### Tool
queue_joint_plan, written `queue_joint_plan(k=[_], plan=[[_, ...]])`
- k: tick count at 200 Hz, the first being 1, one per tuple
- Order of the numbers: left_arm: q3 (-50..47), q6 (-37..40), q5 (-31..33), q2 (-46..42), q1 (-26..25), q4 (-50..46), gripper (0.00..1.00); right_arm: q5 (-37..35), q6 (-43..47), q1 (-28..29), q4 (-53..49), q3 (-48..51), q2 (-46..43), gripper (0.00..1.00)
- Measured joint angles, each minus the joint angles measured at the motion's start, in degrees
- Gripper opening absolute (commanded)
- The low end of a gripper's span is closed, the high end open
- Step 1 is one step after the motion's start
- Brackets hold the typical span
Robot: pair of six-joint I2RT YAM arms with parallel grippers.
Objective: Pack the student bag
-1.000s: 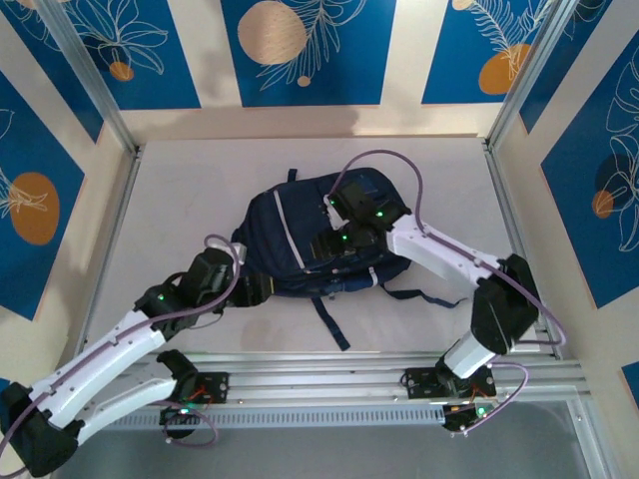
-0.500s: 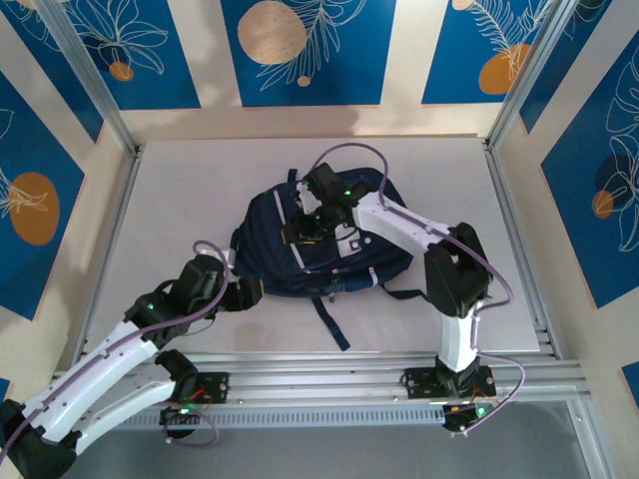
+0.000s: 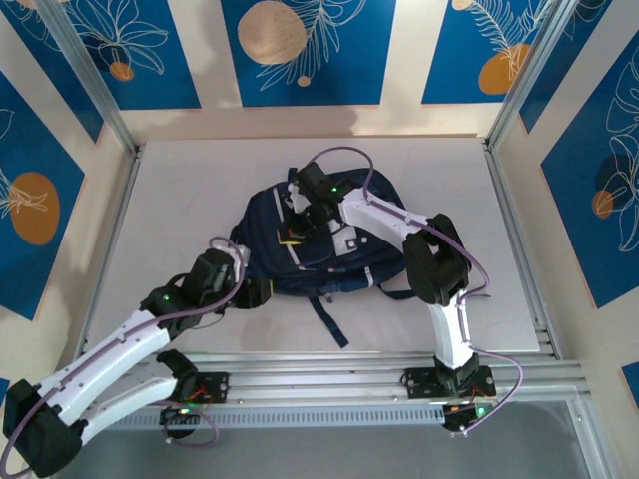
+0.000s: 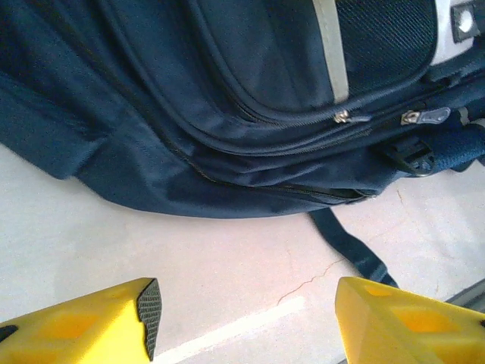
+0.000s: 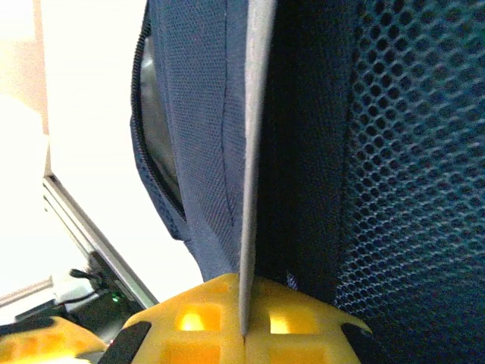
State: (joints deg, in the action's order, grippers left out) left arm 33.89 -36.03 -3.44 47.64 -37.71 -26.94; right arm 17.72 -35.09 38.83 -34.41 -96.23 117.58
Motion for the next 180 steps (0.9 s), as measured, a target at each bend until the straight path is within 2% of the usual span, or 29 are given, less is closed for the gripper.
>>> queue_joint_plan(k=[59, 103, 161, 180], plan=[[-0.5, 0.0, -3.1, 9.3, -1.6, 9.6, 0.59, 0.0, -14.4, -2.8, 6.2, -0.7, 0.0, 0.00], [-0.5, 1.8, -3.8, 18.0, -4.4, 17.0, 0.57, -2.5, -22.8, -4.0, 4.3, -5.5, 0.3, 0.00], [0.4, 4.2, -3.3, 29.6, -7.8, 23.8, 0.54, -7.1, -27.1, -5.6, 0.3, -11.5, 3.1, 0.00], [1.9, 4.8, -2.2, 33.3, -8.1, 24.4, 0.57, -7.1, -27.7, -6.4, 0.3, -11.7, 4.8, 0.00]])
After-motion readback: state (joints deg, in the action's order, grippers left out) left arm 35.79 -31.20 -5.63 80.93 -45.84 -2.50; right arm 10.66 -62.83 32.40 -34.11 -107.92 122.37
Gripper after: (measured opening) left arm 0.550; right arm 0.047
